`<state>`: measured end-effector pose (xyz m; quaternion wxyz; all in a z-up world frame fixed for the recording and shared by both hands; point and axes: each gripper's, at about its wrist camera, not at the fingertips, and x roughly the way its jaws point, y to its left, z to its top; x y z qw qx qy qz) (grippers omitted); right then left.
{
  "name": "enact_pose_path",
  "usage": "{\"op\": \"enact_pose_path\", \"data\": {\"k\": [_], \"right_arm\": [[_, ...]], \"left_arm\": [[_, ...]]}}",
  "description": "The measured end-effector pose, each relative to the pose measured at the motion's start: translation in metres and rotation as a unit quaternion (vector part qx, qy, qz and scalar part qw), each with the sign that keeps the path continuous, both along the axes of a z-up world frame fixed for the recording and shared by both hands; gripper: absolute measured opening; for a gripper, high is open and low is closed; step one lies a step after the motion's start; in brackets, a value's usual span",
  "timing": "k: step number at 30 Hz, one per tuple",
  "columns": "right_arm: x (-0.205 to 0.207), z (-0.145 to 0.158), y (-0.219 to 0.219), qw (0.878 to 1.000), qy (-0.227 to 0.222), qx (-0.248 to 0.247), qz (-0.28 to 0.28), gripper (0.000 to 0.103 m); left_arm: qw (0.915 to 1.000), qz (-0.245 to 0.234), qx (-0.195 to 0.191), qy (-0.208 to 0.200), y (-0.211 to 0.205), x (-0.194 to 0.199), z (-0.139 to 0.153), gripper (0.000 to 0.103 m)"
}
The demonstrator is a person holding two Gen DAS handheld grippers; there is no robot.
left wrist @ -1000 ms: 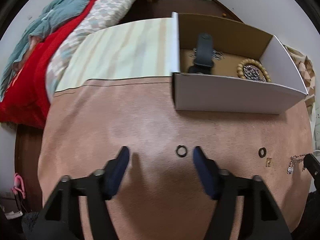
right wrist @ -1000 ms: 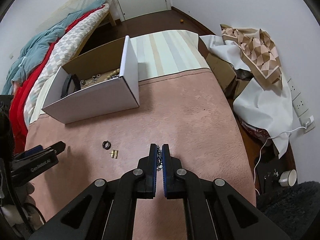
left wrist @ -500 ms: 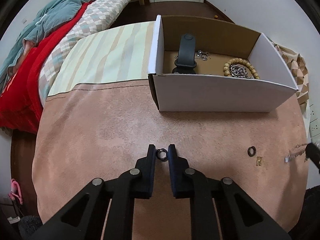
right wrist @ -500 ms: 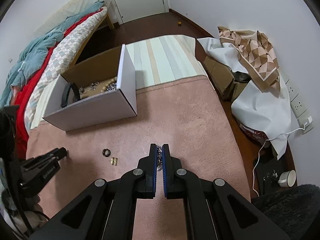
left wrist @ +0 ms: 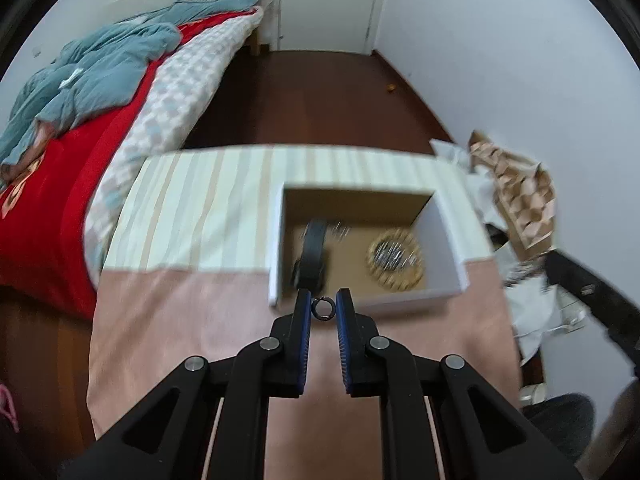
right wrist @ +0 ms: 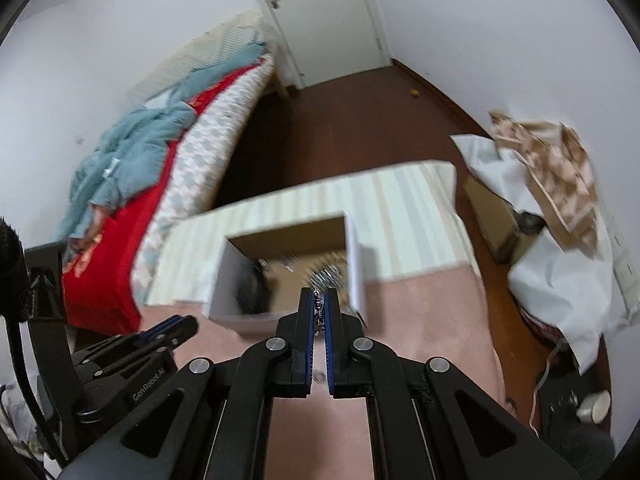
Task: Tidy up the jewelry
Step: 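Carry the ring in the left tool while the right tool carries the charm into the box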
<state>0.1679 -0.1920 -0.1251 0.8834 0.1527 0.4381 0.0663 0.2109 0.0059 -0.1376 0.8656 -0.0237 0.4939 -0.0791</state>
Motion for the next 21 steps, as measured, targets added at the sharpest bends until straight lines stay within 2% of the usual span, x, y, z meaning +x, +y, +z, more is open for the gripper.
{"op": "enact_pose_path", "data": {"k": [4,10,16,21], "right_arm": [[0.035,0.002,0.007,1.0,0.01,0.008,0.021,0.005],[0.085,-0.036,0.013,0.995,0.079,0.038,0.042,0.005],[0.103,-0.071,0.021,0.989,0.129,0.026,0.063,0.005],[0.106,-0.085,0.016,0.984,0.167,0.036,0.06,0.008]], "left_arm": [[0.9998,-0.018,-0.012,0.005,-0.006,0.032,0.013,0.01],[0.9978,-0.033,-0.028,0.05,-0.012,0.078,-0.003,0.01],[0.995,-0.044,-0.02,0.087,-0.022,0.101,-0.021,0.011],[0.9945,-0.039,-0.015,0.096,-0.024,0.109,-0.022,0.013]]}}
